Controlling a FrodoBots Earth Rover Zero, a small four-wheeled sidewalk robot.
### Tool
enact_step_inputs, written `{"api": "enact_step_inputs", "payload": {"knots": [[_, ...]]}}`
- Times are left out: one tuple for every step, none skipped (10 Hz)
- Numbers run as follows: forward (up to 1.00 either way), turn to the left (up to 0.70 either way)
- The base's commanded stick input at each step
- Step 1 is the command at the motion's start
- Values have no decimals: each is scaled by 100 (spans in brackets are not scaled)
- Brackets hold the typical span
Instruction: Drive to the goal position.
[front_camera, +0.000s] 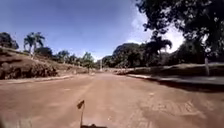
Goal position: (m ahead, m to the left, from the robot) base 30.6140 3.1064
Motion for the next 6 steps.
{"api": "enact_step_inputs", "payload": {"knots": [[100, 0], [100, 0], [100, 0], [100, 0], [100, 0], [100, 0]]}}
